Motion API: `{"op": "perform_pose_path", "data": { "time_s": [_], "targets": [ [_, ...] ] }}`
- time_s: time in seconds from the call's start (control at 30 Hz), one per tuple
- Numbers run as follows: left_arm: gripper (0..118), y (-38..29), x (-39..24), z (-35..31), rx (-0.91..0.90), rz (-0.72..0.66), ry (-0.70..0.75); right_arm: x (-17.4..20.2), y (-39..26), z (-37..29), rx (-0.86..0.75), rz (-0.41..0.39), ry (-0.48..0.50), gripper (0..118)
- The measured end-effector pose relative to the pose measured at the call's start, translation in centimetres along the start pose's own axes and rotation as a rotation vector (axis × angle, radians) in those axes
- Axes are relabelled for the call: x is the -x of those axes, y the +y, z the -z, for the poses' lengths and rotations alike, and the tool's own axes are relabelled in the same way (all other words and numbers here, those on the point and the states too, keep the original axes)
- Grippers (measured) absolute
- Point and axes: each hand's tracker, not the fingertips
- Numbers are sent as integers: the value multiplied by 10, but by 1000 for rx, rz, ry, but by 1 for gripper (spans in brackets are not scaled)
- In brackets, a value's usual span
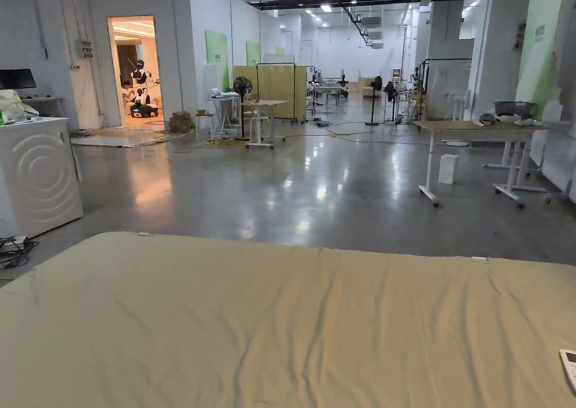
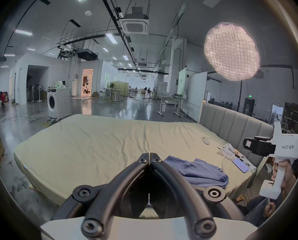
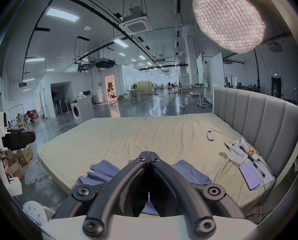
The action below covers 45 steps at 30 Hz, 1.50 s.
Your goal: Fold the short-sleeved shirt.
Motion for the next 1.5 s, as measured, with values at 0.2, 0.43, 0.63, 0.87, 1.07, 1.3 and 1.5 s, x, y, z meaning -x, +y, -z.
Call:
{"op": "perform_pose_path", "data": {
  "time_s": [0.2, 0.43, 0.63, 0.87, 1.07, 1.3, 1.5],
  "targets": [
    [0, 0, -1, 13, 42, 20, -26, -10, -6, 0, 27, 54, -7, 1],
    [0, -5, 15, 54, 140, 16, 90, -15, -24, 3, 78, 29, -27, 1],
    [8, -25, 46, 132, 222, -58, 3, -30, -46, 20, 163, 88, -43, 1],
    [71, -62, 63, 269, 467, -84, -53, -49, -63, 25, 259, 101, -94, 1],
    [71, -105, 68, 368, 701, -59, -41, -72, -79, 23, 327, 181, -160, 1],
    [64, -127, 68, 402, 821, 1, -13, -84, -89, 15, 365, 189, -214, 1],
    [16, -125, 50, 393, 799, 140, 17, -89, -102, 14, 399, 189, -231, 1]
  ]
}}
